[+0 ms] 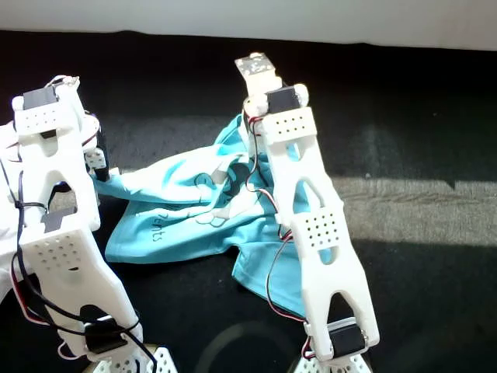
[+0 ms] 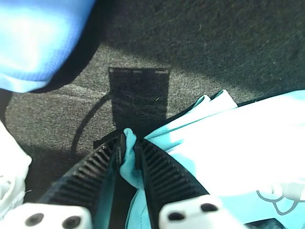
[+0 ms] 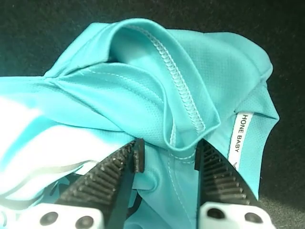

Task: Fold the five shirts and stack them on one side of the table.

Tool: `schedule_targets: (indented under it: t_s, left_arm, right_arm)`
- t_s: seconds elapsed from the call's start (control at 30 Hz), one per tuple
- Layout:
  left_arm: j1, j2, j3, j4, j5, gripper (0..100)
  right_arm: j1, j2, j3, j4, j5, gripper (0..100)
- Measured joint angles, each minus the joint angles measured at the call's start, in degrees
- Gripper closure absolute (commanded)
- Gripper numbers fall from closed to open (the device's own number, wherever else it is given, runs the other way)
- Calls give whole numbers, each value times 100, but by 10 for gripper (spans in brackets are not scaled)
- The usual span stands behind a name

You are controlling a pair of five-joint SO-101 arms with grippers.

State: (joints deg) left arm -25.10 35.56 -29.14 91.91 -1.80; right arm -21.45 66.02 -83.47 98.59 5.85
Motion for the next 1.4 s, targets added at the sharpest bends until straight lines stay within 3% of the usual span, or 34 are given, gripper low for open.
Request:
schedule_targets:
  t_s: [0.07, 0.17, 0.5, 0.77, 1.4]
  left_arm:
    - [0, 0, 0, 0, 0, 981]
    - [0, 0, 0, 0, 0, 981]
    - [79, -79, -35, 0, 0, 981]
    - [422, -826, -1196, 624, 0, 981]
    - [624, -5257, -1512, 888, -123, 980]
  right_arm:
    - [0, 0, 0, -70, 0, 854]
    - [9, 0, -18, -97, 0, 990]
    - [237, 0, -1073, 158, 0, 992]
    - [1011, -923, -1073, 176, 422, 992]
    - [1231, -5565, -1187, 193, 782, 992]
